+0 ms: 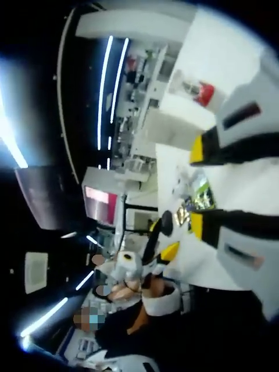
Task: Arrange the skincare products in the storage area until every visible bottle or jar stands upright without overlapping.
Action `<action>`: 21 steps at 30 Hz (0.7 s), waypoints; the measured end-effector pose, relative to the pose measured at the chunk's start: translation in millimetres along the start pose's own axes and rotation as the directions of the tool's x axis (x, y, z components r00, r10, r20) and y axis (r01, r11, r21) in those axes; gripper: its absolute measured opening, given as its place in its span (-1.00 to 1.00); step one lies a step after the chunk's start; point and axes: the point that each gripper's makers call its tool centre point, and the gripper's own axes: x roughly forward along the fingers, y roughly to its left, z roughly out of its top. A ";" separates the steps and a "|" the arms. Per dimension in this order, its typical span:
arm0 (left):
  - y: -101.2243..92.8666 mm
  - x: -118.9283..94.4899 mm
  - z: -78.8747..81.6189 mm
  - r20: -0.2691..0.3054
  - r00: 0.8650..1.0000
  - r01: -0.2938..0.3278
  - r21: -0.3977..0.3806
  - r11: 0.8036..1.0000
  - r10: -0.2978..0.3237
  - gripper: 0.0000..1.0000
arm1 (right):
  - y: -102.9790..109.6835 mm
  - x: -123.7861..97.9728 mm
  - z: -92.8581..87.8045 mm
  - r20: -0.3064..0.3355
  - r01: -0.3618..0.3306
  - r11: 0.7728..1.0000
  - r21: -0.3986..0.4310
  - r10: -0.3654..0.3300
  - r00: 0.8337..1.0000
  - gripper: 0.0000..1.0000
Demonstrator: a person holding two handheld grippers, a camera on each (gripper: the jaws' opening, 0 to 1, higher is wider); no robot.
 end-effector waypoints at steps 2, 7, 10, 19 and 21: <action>4.6 2.5 3.2 -0.012 1.000 0.000 0.008 1.000 0.000 0.67 | 2.5 6.2 -1.5 -0.011 -0.003 1.000 -0.011 0.003 1.000 -0.43; 12.7 15.6 8.0 -0.053 0.998 0.028 -0.026 0.999 -0.029 0.66 | 8.2 13.2 -6.4 -0.028 -0.032 0.999 -0.009 0.032 0.999 -0.42; 17.5 27.2 11.2 -0.071 0.996 0.044 -0.083 0.996 -0.050 0.66 | 10.7 16.7 -11.7 -0.041 -0.047 0.999 -0.006 0.047 0.998 -0.41; 28.0 61.4 15.4 -0.150 0.984 0.067 -0.197 0.978 -0.097 0.77 | 19.2 22.3 -22.9 -0.057 -0.092 0.996 0.018 0.093 0.994 -0.10; 32.4 68.4 14.6 -0.181 0.980 0.054 -0.180 0.982 -0.087 0.77 | 20.1 22.1 -23.2 -0.054 -0.090 0.995 0.034 0.092 0.994 0.08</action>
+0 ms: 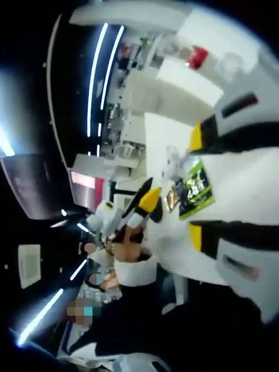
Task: Arrange the skincare products in the storage area until every visible bottle or jar stands upright without overlapping.
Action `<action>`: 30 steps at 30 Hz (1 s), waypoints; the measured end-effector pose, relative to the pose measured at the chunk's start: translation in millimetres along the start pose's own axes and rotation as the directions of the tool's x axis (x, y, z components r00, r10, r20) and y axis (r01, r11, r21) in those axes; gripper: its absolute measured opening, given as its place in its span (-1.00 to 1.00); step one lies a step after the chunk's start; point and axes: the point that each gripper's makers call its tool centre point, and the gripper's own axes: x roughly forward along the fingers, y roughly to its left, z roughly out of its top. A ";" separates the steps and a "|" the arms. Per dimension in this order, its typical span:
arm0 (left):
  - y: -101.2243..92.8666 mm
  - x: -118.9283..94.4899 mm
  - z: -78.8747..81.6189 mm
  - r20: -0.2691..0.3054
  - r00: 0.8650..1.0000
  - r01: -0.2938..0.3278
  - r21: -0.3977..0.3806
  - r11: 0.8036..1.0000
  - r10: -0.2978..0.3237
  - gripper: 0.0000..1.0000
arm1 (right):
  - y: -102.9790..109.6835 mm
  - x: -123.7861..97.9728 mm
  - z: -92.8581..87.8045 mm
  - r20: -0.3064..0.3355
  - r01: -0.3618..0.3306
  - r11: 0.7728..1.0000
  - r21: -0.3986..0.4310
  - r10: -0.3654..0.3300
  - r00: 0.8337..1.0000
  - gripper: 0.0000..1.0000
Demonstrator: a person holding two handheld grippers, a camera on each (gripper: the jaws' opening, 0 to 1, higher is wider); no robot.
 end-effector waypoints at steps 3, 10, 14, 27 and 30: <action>7.3 11.5 3.6 -0.035 0.999 -0.010 -0.004 1.000 0.009 0.76 | -0.2 -3.1 -2.8 -0.002 0.010 1.000 0.023 -0.010 1.000 0.24; 25.3 32.6 5.5 -0.104 0.994 -0.044 -0.023 0.999 0.042 0.70 | 5.5 -9.9 -6.2 0.003 0.016 0.997 0.079 -0.016 1.000 0.53; 29.2 45.2 7.3 -0.134 0.990 -0.049 -0.012 0.999 0.047 0.63 | 9.1 -11.1 -5.6 0.009 0.011 0.995 0.099 -0.012 1.000 0.67; 38.2 69.4 0.7 -0.223 0.974 -0.042 -0.026 0.999 0.035 0.37 | 23.9 -10.8 -6.9 -0.007 -0.034 0.992 0.125 0.035 0.999 1.00; 37.2 70.5 -1.3 -0.242 0.970 -0.034 -0.037 0.999 0.024 0.36 | 23.5 -10.2 -7.6 -0.011 -0.036 0.992 0.123 0.038 0.999 1.00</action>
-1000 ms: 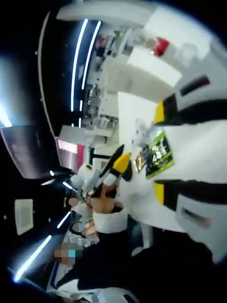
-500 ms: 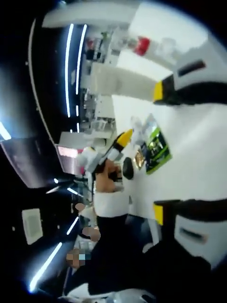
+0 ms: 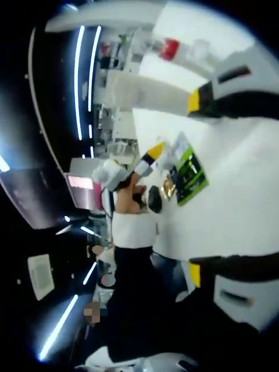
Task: Arrange the skincare products in the storage area until every visible bottle or jar stands upright without overlapping.
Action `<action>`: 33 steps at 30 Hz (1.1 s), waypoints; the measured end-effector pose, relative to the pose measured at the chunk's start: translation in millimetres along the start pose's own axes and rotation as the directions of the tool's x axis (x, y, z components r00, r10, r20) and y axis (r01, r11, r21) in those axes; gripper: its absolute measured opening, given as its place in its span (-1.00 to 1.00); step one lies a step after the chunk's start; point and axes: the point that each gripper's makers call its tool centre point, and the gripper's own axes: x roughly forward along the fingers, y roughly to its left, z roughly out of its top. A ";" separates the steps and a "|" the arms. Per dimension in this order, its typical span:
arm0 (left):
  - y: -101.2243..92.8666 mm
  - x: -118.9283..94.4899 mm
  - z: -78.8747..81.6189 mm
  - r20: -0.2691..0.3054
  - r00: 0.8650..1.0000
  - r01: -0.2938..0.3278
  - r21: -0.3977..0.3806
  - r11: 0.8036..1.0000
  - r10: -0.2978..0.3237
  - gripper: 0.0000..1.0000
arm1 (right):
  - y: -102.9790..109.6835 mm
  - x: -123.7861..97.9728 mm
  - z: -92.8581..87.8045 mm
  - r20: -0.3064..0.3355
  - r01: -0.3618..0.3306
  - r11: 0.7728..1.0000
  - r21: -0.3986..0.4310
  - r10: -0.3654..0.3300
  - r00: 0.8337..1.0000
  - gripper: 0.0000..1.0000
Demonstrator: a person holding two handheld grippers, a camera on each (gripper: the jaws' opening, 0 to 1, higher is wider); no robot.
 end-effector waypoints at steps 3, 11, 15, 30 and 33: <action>-1.8 0.5 -2.6 -0.022 1.000 -0.002 0.010 1.000 0.002 0.32 | 1.1 0.8 0.7 0.003 -0.004 1.000 0.001 0.004 1.000 1.00; -3.9 4.6 -12.3 -0.067 0.997 -0.027 0.064 0.998 0.032 0.26 | -1.4 2.5 0.4 -0.008 -0.003 1.000 -0.014 0.003 1.000 1.00; -2.4 6.2 -16.2 -0.093 0.995 -0.019 0.071 0.997 0.026 0.25 | -2.7 3.0 1.0 -0.008 -0.004 1.000 -0.021 0.003 1.000 0.97; -0.5 7.9 -26.7 -0.124 0.992 -0.007 0.089 0.996 0.018 -0.10 | -3.8 3.2 4.5 0.020 -0.012 1.000 0.008 0.012 1.000 0.92; -1.6 7.4 -27.5 -0.122 0.992 -0.002 0.098 0.995 0.014 -0.11 | -2.1 3.1 3.2 0.013 -0.018 1.000 -0.008 0.018 1.000 0.92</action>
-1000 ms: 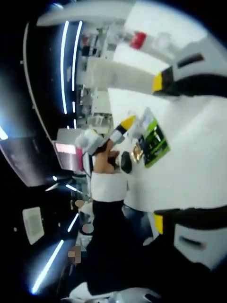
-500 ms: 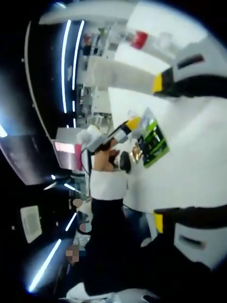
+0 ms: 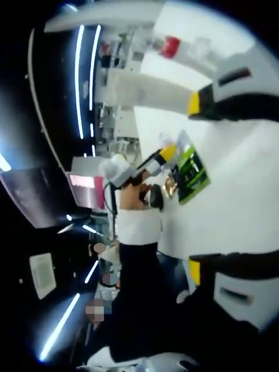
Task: Arrange the skincare products in the storage area until every visible bottle or jar stands upright without overlapping.
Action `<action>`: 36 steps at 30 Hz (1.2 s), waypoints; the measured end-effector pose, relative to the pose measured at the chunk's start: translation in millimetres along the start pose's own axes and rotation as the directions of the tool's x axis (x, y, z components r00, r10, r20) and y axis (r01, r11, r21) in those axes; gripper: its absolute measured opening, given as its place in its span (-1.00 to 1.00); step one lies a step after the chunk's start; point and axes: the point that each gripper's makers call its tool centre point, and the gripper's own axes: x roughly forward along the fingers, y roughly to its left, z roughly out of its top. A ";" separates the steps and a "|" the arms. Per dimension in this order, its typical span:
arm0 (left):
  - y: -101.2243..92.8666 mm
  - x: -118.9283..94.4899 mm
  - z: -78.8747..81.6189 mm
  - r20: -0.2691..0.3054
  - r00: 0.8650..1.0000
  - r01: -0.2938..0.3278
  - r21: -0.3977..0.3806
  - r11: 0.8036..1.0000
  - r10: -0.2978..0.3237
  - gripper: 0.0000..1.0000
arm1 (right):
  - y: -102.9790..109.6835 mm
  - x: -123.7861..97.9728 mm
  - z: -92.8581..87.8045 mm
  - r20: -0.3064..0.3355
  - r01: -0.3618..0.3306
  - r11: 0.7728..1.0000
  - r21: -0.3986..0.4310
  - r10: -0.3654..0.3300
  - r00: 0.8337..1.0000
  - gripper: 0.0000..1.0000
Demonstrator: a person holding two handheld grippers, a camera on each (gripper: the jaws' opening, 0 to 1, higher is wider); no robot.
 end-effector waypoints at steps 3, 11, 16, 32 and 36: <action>-1.2 -0.5 -0.7 0.000 1.000 0.000 0.009 1.000 0.000 -0.19 | 1.0 -0.1 -1.2 -0.008 -0.004 1.000 -0.013 0.004 1.000 0.92; 1.5 -0.9 -3.5 0.011 0.999 -0.037 0.049 0.998 0.037 -0.53 | 0.0 -1.1 -3.9 -0.008 -0.018 1.000 -0.019 0.018 1.000 0.90; 0.1 -1.1 -4.7 0.010 0.998 -0.066 0.082 0.994 0.065 -0.54 | -2.7 -0.5 -8.9 -0.029 -0.014 1.000 -0.007 0.014 0.999 0.84; 9.7 -8.4 8.3 0.134 0.983 -0.149 0.186 0.971 0.126 -0.58 | 7.8 0.2 -0.4 -0.001 -0.031 0.999 -0.015 0.031 1.000 0.77; 4.5 -17.1 14.4 0.153 0.979 -0.167 0.218 0.962 0.135 -0.58 | 3.9 0.8 -3.5 -0.001 -0.028 1.000 -0.005 0.028 1.000 0.73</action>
